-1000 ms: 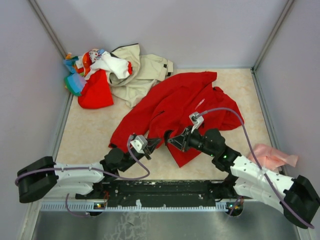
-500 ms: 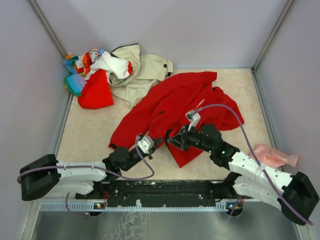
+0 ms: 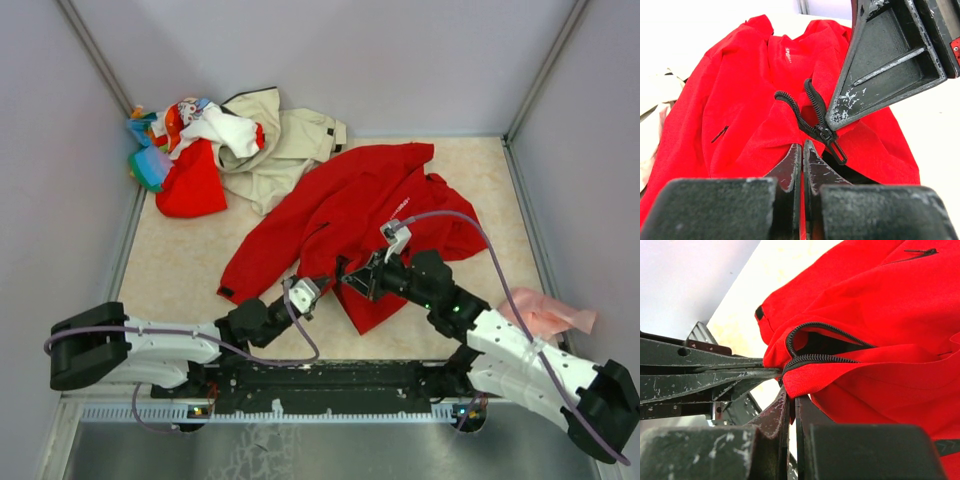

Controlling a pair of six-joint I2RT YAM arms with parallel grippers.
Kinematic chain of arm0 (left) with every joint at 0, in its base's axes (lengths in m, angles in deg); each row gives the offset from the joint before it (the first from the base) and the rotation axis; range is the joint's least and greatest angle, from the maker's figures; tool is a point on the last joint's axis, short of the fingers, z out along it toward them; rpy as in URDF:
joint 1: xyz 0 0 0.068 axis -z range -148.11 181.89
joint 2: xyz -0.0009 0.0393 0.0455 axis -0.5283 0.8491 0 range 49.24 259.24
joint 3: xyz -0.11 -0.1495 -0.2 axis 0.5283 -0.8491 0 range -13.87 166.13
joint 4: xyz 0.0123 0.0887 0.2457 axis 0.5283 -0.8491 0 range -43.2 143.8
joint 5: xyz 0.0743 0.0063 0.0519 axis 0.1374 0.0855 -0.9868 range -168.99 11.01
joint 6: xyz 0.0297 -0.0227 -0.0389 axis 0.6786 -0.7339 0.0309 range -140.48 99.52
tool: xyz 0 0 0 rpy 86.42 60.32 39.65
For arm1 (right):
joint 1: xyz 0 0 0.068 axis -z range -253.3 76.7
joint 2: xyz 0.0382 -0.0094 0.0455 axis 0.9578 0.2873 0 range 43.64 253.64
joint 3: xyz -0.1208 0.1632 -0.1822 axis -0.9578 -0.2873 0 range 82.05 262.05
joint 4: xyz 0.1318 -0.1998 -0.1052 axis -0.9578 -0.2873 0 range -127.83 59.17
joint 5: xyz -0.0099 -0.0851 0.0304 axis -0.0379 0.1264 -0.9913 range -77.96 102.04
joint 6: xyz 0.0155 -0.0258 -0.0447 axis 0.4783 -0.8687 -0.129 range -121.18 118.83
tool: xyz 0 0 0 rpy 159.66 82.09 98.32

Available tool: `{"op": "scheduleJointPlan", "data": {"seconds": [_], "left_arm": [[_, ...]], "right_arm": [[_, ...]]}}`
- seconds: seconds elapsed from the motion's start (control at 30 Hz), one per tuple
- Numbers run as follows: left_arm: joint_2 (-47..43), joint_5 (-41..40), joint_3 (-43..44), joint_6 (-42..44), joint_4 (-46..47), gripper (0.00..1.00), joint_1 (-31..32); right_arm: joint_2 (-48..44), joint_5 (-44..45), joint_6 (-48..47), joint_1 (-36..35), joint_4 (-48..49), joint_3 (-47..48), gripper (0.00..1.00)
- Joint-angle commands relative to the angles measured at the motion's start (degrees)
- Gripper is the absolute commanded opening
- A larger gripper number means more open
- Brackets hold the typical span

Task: Zip up the jacket
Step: Insert the zipper into the jacket.

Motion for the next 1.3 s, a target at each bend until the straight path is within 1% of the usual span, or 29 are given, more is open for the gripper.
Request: {"op": "scheduleJointPlan", "data": {"seconds": [0.0,0.07,0.1,0.2,0.4,0.53,0.6,0.7,0.77,0.87,0.93,1.17,1.27], "left_arm": [[-0.24,-3.07,-0.41,-2.43,0.65,0.0,0.32],[-1.14,-2.54,-0.6,-4.46,0.75,0.02,0.27],[-1.73,-2.18,-0.91,-5.53,1.0,0.05,0.29],[-3.65,-2.68,-2.23,-8.88,2.45,0.25,0.2],[-8.96,-3.27,-5.58,-20.99,2.71,0.51,-0.7],[-12.72,-2.44,-5.67,-30.41,-1.97,0.65,-2.24],[-14.85,-2.53,-4.97,-35.24,-6.8,0.71,-3.32],[-16.88,-1.35,-2.34,-44.46,-16.68,0.74,-6.34],[-17.37,4.07,-1.23,-50.7,-21.26,0.75,-10.01],[-17.05,15.66,-1.25,-58.55,-22.37,0.76,-16.62],[-16.45,19.61,-1.54,-60.74,-21.23,0.76,-18.54],[-14.01,25.62,-1.39,-63.63,-19.16,0.75,-19.85],[-12.43,26.79,-1.37,-64.34,-18.85,0.75,-20.32]], "right_arm": [[-3.42,1.45,1.21,1.04,6.22,-0.05,0.0],[-3.34,0.8,1.67,0.96,7.72,-0.92,0.0],[-3.12,0.42,1.94,1.03,8.63,-1.35,0.0],[-2.13,-1.15,2.67,0.96,11.26,-2.42,0.0],[-0.72,-3.54,3.61,1.0,14.06,-3.62,0.0],[0.15,-4.44,4.38,0.94,16.46,-4.67,0.0],[0.65,-4.71,4.56,0.95,17.09,-5.03,0.0],[1.38,-5.17,4.83,0.94,17.97,-5.34,0.0],[1.76,-5.54,5.12,0.97,18.58,-5.57,0.0],[2.03,-5.7,5.37,0.96,19.4,-5.93,0.0],[2.05,-5.75,5.37,0.98,19.55,-6.06,0.0],[2.14,-5.78,5.38,0.94,19.7,-5.98,0.0],[2.44,-5.89,5.34,0.9,20.12,-5.99,0.0]]}}
